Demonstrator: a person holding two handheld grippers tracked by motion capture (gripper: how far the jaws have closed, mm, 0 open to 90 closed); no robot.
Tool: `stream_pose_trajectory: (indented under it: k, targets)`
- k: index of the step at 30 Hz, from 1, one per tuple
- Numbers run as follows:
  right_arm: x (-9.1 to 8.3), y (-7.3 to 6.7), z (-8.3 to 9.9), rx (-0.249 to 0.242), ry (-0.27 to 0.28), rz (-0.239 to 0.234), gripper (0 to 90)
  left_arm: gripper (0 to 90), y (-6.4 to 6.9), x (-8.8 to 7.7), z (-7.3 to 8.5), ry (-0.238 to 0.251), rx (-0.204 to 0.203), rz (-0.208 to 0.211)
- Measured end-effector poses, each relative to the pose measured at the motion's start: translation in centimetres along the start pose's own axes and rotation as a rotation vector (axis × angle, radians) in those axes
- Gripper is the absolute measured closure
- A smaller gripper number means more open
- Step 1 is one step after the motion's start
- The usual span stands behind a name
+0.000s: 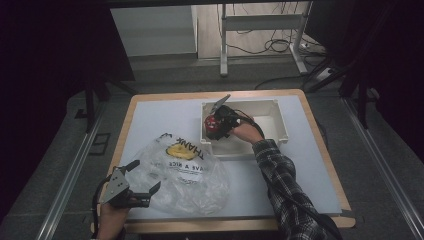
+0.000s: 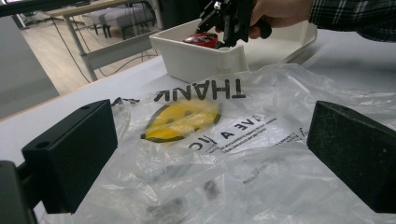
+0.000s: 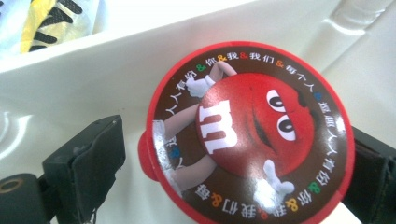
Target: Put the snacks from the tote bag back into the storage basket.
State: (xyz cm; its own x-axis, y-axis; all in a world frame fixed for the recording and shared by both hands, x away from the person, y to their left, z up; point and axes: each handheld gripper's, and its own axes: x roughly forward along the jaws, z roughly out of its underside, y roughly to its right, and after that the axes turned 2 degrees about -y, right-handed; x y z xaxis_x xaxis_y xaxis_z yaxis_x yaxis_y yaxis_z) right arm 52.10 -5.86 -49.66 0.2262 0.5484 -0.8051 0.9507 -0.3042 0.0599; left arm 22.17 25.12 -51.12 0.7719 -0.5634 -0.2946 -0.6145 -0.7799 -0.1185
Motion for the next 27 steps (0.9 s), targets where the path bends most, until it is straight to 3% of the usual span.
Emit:
stream_pose_trajectory:
  k: [13,27]
  targets:
    - [-1.2,0.0,0.6,0.029,0.036,0.02,4.4,1.6,0.0,0.0,0.0,-0.001,0.001,-0.001]
    - [-2.0,-0.9,1.1,0.031,0.056,0.035,4.2,1.6,0.0,0.0,0.0,-0.002,0.002,0.0]
